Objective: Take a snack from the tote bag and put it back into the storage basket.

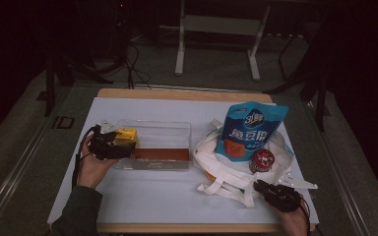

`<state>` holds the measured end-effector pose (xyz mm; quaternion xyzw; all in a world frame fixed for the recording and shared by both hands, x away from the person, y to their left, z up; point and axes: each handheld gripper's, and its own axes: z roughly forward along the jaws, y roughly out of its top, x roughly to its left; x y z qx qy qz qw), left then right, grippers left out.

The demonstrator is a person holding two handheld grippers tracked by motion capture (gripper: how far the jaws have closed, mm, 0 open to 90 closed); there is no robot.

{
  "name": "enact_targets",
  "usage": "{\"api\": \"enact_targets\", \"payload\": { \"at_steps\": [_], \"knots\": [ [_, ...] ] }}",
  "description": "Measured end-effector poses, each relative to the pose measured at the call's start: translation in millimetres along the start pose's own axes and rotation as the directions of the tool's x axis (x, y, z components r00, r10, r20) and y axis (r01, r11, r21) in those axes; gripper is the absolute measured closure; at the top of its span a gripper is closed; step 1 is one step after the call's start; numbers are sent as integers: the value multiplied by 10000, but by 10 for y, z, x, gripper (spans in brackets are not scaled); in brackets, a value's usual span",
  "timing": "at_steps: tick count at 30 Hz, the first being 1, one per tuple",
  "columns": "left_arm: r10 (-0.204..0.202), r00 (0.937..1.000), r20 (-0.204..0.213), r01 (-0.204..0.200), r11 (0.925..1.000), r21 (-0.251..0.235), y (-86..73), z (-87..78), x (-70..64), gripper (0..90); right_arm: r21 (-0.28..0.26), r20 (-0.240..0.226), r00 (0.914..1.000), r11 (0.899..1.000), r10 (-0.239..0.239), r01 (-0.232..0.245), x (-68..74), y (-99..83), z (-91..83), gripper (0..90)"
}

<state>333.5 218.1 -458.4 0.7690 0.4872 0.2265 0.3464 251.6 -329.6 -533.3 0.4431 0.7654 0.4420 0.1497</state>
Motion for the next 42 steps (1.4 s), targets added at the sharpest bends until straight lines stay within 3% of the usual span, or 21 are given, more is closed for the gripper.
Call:
{"api": "enact_targets", "payload": {
  "at_steps": [4, 7, 10, 21, 31, 42],
  "knots": [
    [82, 10000, 39, -82, 9999, -77, 13, -21, -6, 130, 0, -3, 10000, 10000, 4, -4, 0, 0, 0, 758],
    [65, 9998, -180, -70, 9996, -266, 26, -41, -6, 127, -6, -9, 10000, 10000, 5, -5, 0, 0, 0, 758],
    [-31, 10000, -37, 30, 9995, -315, 54, -58, 9, 127, -18, -26, 10000, 10000, 23, -23, -2, -2, -1, 758],
    [354, 9993, 81, -351, 9987, -376, 133, -94, -52, 114, -12, -28, 10000, 10000, 8, -8, -2, -1, 0, 758],
    [450, 9989, 88, -445, 9973, -585, 185, -141, -88, 114, -17, -24, 10000, 10000, 12, -12, -2, -3, 0, 757],
    [582, 9975, 394, -543, 9941, -937, 256, -190, -162, 145, -18, -25, 10000, 10000, 14, -14, -2, -2, 0, 758]
  ]
}}
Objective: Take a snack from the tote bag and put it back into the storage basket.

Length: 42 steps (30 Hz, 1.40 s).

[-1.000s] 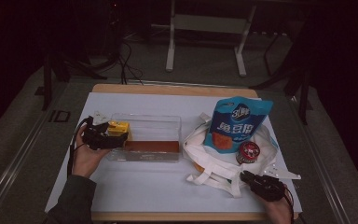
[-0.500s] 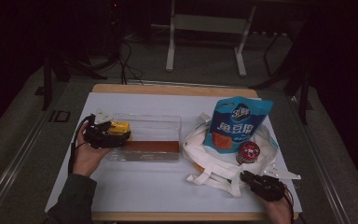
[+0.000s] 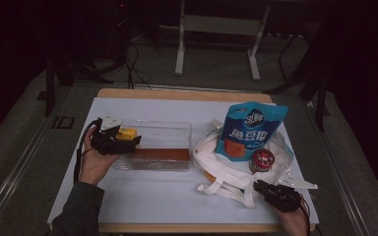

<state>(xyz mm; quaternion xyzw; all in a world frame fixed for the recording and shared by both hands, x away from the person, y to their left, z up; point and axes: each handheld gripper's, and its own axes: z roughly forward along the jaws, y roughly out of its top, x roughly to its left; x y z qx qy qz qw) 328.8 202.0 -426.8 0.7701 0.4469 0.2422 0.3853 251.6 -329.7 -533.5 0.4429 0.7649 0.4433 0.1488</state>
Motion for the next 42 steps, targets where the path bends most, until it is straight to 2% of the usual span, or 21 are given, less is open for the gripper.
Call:
{"api": "enact_targets", "payload": {
  "at_steps": [3, 6, 12, 19, 21, 22, 23, 30, 33, 36, 40, 42],
  "knots": [
    [117, 9999, 94, -116, 9999, -43, 17, 3, -40, 146, -16, 0, 10000, 10000, -11, 11, -2, -1, 1, 758],
    [201, 9996, 194, -195, 9994, -296, 45, -12, -91, 155, -19, 3, 10000, 10000, -17, 17, -2, -1, 0, 758],
    [482, 9980, 397, -467, 9982, -376, 85, -2, -193, 179, -15, -7, 10000, 10000, 12, -12, 1, -1, -2, 752],
    [467, 9956, 814, -424, 9977, -537, 91, 25, -301, 203, 12, -21, 10000, 10000, -9, 9, -1, 3, -2, 752],
    [470, 9943, 954, -414, 9973, -604, 79, 44, -336, 205, 58, -52, 10000, 10000, -10, 11, -2, 10, -7, 742],
    [481, 9935, 1031, -417, 9971, -639, 69, 53, -353, 224, 54, -206, 9996, 9998, 206, -205, -18, 16, -18, 736],
    [455, 9926, 1127, -381, 9970, -673, 64, 62, -363, 224, 54, -206, 9996, 9998, 206, -205, -18, 16, -18, 736],
    [556, 9861, 1564, -454, 9967, -679, 50, 83, -457, 246, 298, 87, 9997, 9993, -227, 224, 42, 86, -59, 721],
    [745, 9818, 1748, -633, 9956, -688, 38, 75, -505, 262, 390, 82, 9995, 9987, -320, 317, 48, 126, -90, 721],
    [737, 9768, 2010, -613, 9959, -669, 13, 79, -543, 305, 379, -1, 9994, 9987, -343, 343, 37, 171, -139, 720],
    [598, 9724, 2255, -478, 9972, -582, -46, 119, -592, 306, 314, 7, 9988, 9983, -490, 490, 22, 260, -257, 721],
    [658, 9736, 2185, -567, 9972, -477, -76, 148, -629, 286, 127, 58, 9987, 9986, -513, 512, 8, 308, -320, 723]
  ]
}}
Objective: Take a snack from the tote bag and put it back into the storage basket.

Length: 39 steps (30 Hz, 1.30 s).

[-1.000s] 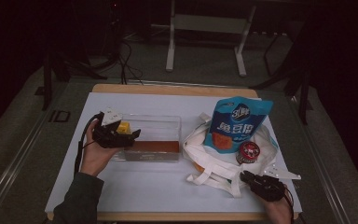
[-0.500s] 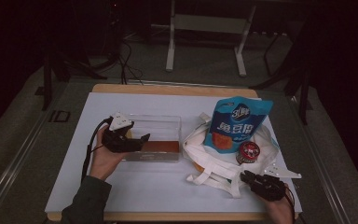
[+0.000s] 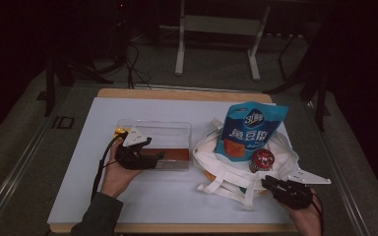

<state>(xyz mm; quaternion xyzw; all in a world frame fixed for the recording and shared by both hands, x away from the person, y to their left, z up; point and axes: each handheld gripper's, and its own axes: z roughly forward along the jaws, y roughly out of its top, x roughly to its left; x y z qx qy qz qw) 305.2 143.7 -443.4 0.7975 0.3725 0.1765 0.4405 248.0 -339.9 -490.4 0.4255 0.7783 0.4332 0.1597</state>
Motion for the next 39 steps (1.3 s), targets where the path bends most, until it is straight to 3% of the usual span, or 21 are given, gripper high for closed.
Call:
{"api": "enact_targets", "payload": {
  "at_steps": [3, 5, 7, 12, 17, 22, 26, 32, 39],
  "knots": [
    [62, 9999, 126, -62, 10000, 14, -24, 26, -33, 273, -70, 1, 10000, 10000, -32, 32, -24, 44, -42, 722],
    [99, 9981, 603, -87, 9998, -204, -44, 18, -55, 268, -92, -2, 10000, 9999, -41, 41, -59, 86, -63, 723],
    [299, 9975, 639, -282, 9992, -276, -53, 15, -99, 249, -76, 4, 10000, 10000, -18, 18, -95, 130, -68, 723],
    [324, 9973, 659, -297, 9987, -416, -95, 18, -149, 243, -66, 189, 9997, 9999, -143, 144, -157, 238, -40, 727],
    [218, 9965, 808, -149, 9962, -859, -188, 17, -211, 349, -162, 414, 9990, 9997, -193, 200, -213, 360, 5, 722],
    [258, 9966, 779, -189, 9960, -877, -297, 51, -255, 401, -302, 642, 9979, 9995, 95, -76, -299, 469, 42, 679],
    [285, 9954, 911, -208, 9962, -847, -385, 67, -270, 416, -181, 786, 9969, 9998, 2, 12, -347, 572, 59, 637],
    [534, 9919, 1152, -426, 9947, -939, -530, 65, -295, 417, 71, 717, 9974, 9999, -95, 90, -419, 727, 98, 625],
    [650, 9891, 1324, -539, 9948, -860, -623, 55, -306, 416, 56, 722, 9974, 10000, -4, 0, -517, 886, 152, 548]
  ]
}}
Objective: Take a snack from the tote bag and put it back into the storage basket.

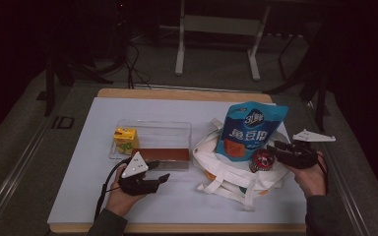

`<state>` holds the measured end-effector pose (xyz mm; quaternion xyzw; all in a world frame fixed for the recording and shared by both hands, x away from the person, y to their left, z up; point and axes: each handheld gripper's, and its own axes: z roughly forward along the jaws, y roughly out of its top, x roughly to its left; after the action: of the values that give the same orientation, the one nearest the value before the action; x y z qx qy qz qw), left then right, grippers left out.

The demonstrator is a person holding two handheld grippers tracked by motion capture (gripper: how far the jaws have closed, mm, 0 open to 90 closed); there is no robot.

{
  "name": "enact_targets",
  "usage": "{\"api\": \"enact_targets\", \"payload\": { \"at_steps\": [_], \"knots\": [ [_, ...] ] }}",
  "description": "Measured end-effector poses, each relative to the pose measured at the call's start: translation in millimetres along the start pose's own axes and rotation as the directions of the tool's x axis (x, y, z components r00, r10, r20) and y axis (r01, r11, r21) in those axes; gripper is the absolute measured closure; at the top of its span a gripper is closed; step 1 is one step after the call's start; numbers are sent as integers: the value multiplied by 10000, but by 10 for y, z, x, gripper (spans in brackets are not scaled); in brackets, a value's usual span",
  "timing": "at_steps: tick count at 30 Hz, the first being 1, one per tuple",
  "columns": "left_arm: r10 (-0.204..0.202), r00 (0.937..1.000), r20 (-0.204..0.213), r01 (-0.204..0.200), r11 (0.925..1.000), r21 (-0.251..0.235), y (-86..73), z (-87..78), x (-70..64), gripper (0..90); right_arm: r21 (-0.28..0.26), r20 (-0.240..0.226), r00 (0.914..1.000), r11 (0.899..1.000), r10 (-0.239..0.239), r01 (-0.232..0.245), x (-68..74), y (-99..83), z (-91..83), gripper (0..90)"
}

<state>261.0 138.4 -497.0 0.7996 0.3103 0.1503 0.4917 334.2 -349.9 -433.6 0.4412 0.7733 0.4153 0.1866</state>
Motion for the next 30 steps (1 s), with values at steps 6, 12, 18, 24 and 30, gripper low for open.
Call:
{"api": "enact_targets", "payload": {
  "at_steps": [6, 12, 18, 24, 30],
  "knots": [
    [125, 9997, 200, -125, 9999, 22, -86, 31, -19, 401, -96, -309, 9995, 9999, 65, -68, -88, 115, 41, 481],
    [161, 9997, 207, -163, 9998, 73, -151, 90, -19, 402, -130, -466, 9989, 9999, -93, 87, -102, 217, 108, 433],
    [205, 9994, 294, -208, 9997, 84, -196, 135, 1, 401, -70, -631, 9979, 9999, -160, 155, -114, 326, 181, 418],
    [43, 9997, 220, -51, 9993, 358, -245, 233, 6, 398, -131, -1388, 9902, 9998, -156, 139, -137, 399, 299, 453],
    [73, 9997, 226, -88, 9979, 638, -266, 297, -9, 395, -295, -1882, 9820, 9995, -136, 82, -147, 402, 364, 458]
  ]
}}
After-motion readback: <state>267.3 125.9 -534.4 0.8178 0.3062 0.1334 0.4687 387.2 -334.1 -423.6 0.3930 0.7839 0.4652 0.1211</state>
